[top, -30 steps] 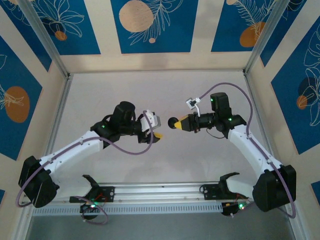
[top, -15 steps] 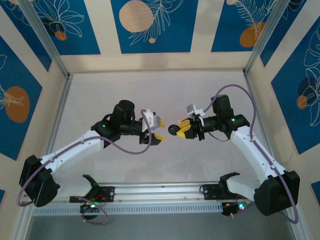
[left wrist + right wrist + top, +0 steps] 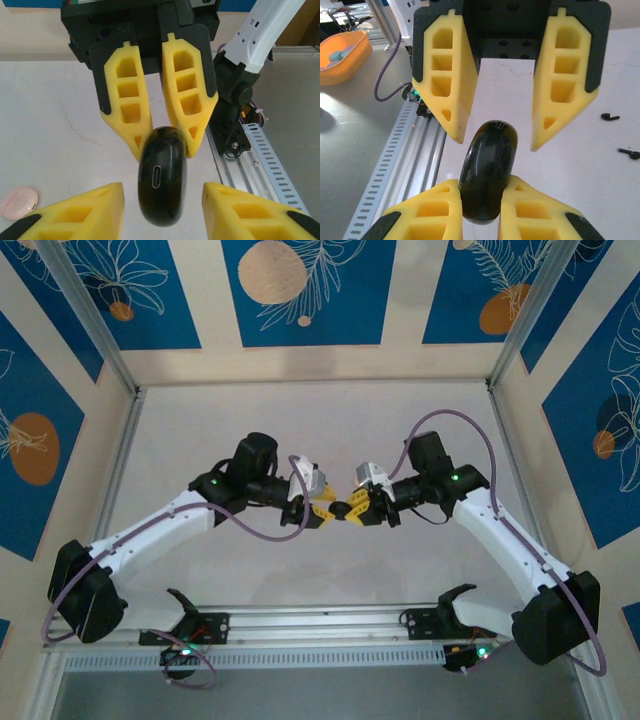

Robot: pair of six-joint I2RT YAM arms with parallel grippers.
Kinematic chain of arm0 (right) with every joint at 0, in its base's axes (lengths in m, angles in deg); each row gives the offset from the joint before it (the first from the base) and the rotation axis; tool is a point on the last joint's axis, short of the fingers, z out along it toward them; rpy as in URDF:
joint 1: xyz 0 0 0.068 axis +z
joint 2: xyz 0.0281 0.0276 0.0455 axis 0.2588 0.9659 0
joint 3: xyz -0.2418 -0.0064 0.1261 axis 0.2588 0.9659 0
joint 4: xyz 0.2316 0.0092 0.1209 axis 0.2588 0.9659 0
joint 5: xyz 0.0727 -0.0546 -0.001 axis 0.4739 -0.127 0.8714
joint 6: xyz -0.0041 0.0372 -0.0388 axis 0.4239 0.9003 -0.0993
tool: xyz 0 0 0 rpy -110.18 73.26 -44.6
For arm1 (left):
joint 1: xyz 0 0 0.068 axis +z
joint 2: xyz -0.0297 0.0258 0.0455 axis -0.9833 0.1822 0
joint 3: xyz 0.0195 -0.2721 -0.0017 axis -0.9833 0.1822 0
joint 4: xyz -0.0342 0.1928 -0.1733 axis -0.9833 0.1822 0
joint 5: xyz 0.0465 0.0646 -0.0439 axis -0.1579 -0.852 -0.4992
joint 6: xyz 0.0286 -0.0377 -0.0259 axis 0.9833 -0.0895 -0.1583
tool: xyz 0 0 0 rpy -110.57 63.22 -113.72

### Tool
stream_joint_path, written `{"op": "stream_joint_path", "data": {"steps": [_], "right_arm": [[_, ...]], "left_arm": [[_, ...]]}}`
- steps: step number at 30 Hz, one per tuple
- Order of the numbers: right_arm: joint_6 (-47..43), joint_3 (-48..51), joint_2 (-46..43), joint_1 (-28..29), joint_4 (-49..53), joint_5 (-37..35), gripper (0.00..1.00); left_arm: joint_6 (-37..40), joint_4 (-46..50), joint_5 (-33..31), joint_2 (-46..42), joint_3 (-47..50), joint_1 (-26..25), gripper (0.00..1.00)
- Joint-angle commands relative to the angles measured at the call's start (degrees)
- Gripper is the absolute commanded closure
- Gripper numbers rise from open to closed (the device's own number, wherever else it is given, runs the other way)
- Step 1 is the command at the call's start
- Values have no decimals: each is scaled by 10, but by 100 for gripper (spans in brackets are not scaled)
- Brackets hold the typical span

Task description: Insert wireless bluetooth earbuds into charging case

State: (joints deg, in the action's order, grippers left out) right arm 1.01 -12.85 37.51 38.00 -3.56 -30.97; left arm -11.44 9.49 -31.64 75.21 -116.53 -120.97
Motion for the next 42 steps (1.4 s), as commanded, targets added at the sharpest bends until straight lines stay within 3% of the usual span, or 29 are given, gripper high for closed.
{"op": "stream_joint_path", "data": {"steps": [1,7,18,21,25,33,38,42], "right_arm": [[-17,-26,5,5,16,-8,88],[-8,-31,11,12,11,-8,88],[2,-31,11,17,-1,-11,87],[22,-28,1,13,-20,-13,83],[82,15,-47,-13,-102,-4,68],[261,170,-170,-64,-380,22,46],[353,206,-168,-70,-496,48,43],[398,210,-147,-68,-553,67,43]], "left_arm": [[12,20,26,2,-19,4,59],[14,29,30,9,-26,1,61],[17,34,36,9,-31,0,77],[6,11,40,2,-21,0,83],[-41,-100,30,-18,32,3,86],[-209,-414,22,-22,132,4,87],[-270,-526,24,-10,154,4,88],[-292,-563,26,-4,157,4,88]]}}
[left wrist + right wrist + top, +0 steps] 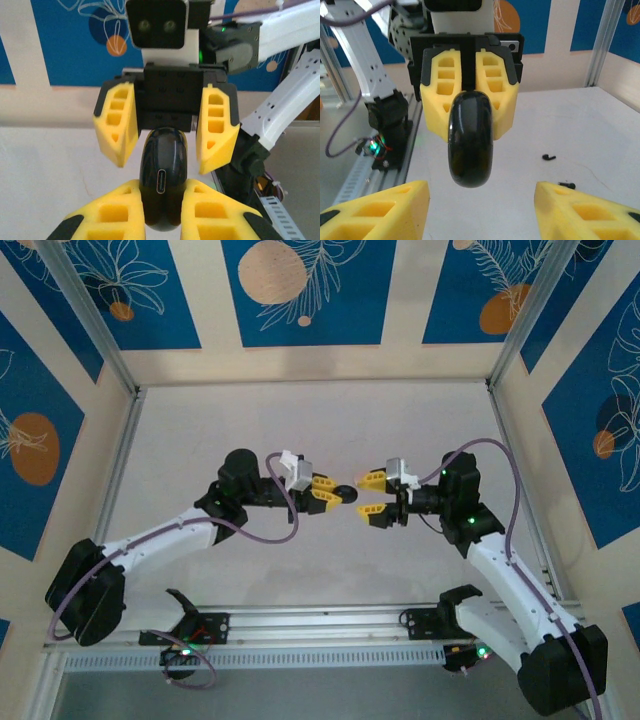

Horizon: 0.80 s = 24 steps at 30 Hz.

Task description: Insert wireless bluetooth earbuds into charging case

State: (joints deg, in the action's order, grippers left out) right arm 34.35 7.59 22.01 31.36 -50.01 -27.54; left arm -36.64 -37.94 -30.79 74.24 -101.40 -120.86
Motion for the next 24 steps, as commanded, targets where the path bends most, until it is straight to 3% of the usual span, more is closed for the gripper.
{"op": "stream_joint_path", "data": {"steps": [1,8,24], "right_arm": [[71,4,13,0,-97,38,43],[75,-10,28,11,-110,59,48],[70,-23,39,39,-131,36,59]], "left_arm": [[-45,-98,19,7,8,3,88],[-63,-130,20,14,9,3,87],[-69,-128,21,21,10,3,87]]}}
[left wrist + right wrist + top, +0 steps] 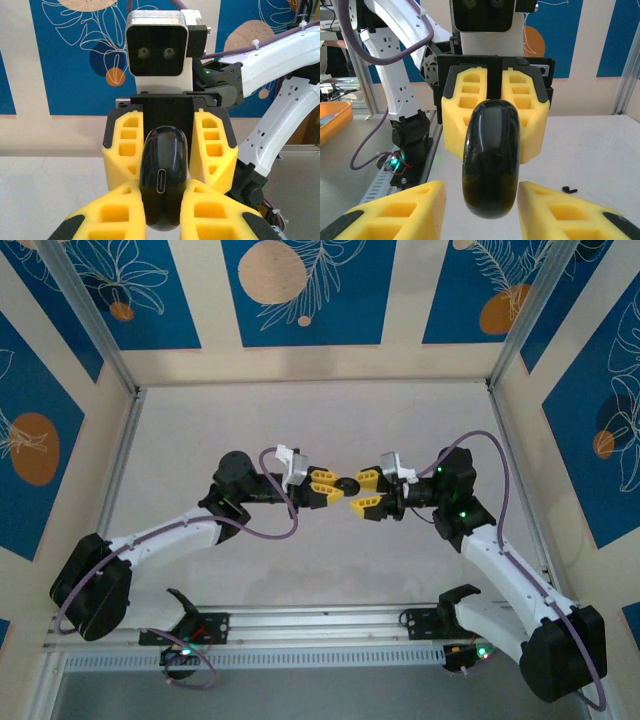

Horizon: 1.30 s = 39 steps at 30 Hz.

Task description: Insert wireless bluetooth earbuds into charging case

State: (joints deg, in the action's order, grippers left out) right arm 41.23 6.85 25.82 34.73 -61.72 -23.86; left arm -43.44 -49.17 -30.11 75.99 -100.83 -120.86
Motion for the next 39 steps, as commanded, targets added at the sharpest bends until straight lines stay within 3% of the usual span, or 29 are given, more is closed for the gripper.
{"op": "stream_joint_path", "data": {"steps": [1,13,18,23,26,31,39], "right_arm": [[1,-16,2,7,-14,-1,60],[-31,-30,-1,10,37,3,81],[-82,-49,-1,12,119,5,83],[-193,-95,1,12,293,-18,83],[-271,-130,11,15,410,-53,83],[-347,-176,39,28,526,-109,84],[-403,-203,77,77,574,-160,84]], "left_arm": [[1,-13,14,3,5,3,87],[31,31,3,-4,6,3,83],[64,81,-10,-16,4,3,73],[165,239,-35,-52,-21,3,51],[241,361,-53,-72,-50,2,44],[323,508,-73,-81,-96,1,39],[337,535,-75,-80,-111,-1,39]]}}
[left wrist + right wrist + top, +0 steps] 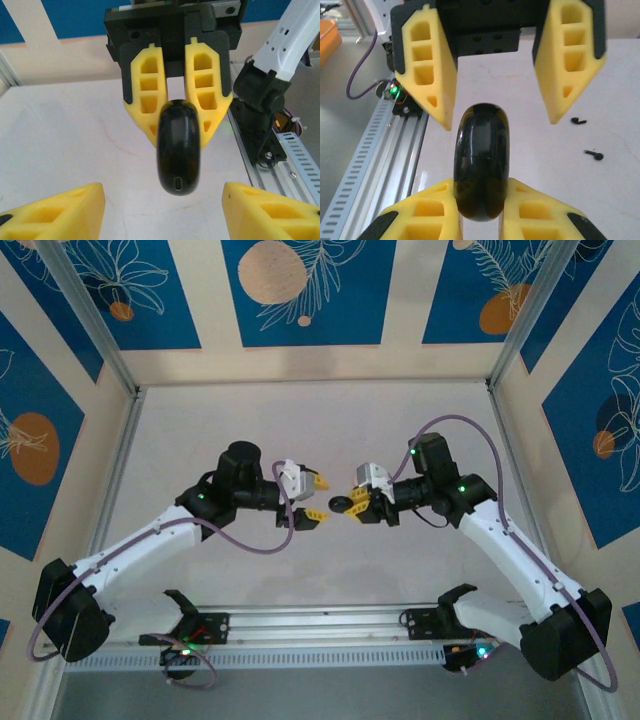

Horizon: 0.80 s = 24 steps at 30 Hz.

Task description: Insert wireless bluetooth earbuds into charging case

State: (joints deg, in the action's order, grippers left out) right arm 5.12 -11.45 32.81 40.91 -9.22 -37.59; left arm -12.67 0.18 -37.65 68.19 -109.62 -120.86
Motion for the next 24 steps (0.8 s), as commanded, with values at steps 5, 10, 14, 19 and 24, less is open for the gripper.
{"op": "stream_joint_path", "data": {"steps": [5,10,14,19,24], "right_arm": [[-45,-35,30,37,50,-36,84],[-45,-42,46,48,45,-47,84],[-38,-43,48,49,33,-47,84],[-26,-41,47,49,14,-49,84],[3,-24,30,35,-22,-35,74]], "left_arm": [[40,68,8,14,-43,-8,48],[47,83,14,26,-55,-13,59],[52,98,13,32,-62,-16,61],[54,104,14,35,-63,-19,68],[38,68,18,27,-45,-19,82]]}}
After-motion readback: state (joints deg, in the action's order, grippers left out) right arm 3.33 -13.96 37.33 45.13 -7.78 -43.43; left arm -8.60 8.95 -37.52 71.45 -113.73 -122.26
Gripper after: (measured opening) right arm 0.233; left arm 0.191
